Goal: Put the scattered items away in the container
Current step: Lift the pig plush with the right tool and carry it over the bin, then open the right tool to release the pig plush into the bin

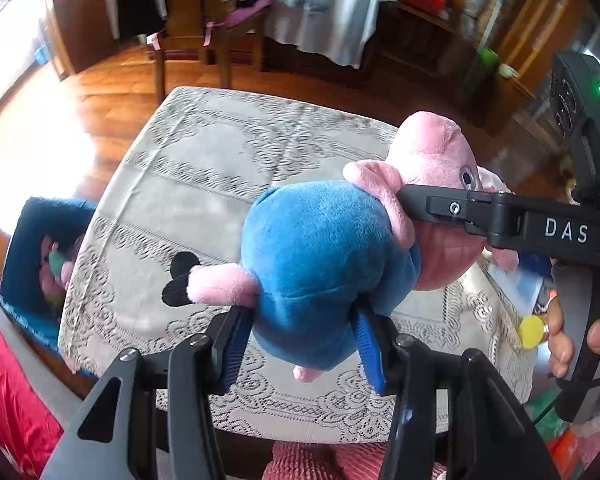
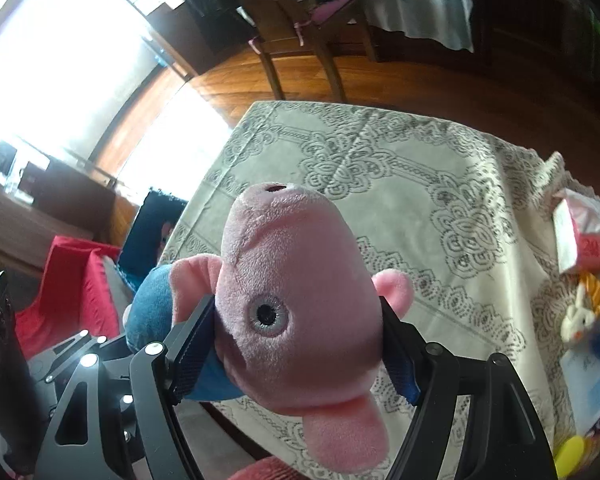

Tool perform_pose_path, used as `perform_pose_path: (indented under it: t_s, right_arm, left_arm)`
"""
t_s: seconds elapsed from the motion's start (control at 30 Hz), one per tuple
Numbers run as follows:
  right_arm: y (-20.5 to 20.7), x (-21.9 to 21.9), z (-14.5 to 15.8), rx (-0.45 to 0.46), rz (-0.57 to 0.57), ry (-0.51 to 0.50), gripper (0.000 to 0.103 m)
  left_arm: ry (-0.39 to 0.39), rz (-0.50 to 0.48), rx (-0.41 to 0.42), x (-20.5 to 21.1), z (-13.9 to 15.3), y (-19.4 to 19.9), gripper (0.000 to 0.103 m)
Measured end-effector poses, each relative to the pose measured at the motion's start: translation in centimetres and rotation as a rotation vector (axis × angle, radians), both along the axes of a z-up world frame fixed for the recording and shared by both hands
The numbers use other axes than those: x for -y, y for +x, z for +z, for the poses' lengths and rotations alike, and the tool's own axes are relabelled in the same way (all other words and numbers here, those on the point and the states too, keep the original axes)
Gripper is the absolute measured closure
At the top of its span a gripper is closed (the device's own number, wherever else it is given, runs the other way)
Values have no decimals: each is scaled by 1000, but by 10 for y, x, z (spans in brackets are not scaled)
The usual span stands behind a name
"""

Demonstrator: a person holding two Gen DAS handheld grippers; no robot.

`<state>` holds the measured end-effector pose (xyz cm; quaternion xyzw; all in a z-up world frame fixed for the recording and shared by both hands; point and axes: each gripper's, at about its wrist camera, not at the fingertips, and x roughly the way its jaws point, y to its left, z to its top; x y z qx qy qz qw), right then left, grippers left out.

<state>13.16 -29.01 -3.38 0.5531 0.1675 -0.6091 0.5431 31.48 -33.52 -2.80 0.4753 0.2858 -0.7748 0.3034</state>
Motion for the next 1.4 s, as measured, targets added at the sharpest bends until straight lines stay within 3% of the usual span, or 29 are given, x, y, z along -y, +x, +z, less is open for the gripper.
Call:
perform_pose_path:
  t_s: [0.53, 0.63, 0.7, 0.83, 1.0, 1.03, 1.1, 1.13, 1.33, 1.4]
  right_arm:
    - [142, 135, -4, 25, 362, -6, 28]
    - [173, 166, -8, 24, 406, -6, 28]
    - [200, 192, -14, 37, 441, -3, 29]
    - [256, 250, -30, 48, 454, -36, 35]
    - [312, 339, -61, 67, 430, -8, 35]
    - [320, 351, -67, 56, 437, 10, 35]
    - [334, 371, -80, 42, 450, 47, 35]
    - [339, 377, -90, 48, 457, 78, 35]
    - [361, 391, -127, 25, 480, 206, 35]
    - [367, 394, -130, 10, 489, 226, 35]
  left_arm:
    - [-26, 347, 54, 78, -6, 145, 56]
    - [-37, 393, 59, 108, -11, 180, 56]
    - [-32, 405, 43, 133, -15, 204, 66]
    - [-25, 429, 84, 194, -36, 250, 66]
    - [20, 471, 139, 273, -78, 319, 66]
    - [34, 482, 149, 286, -86, 332, 64]
    - [63, 518, 157, 305, -102, 356, 45]
    - [76, 534, 155, 312, -110, 367, 42]
    - [144, 558, 144, 326, -137, 391, 38]
    - [152, 563, 143, 326, -140, 394, 27]
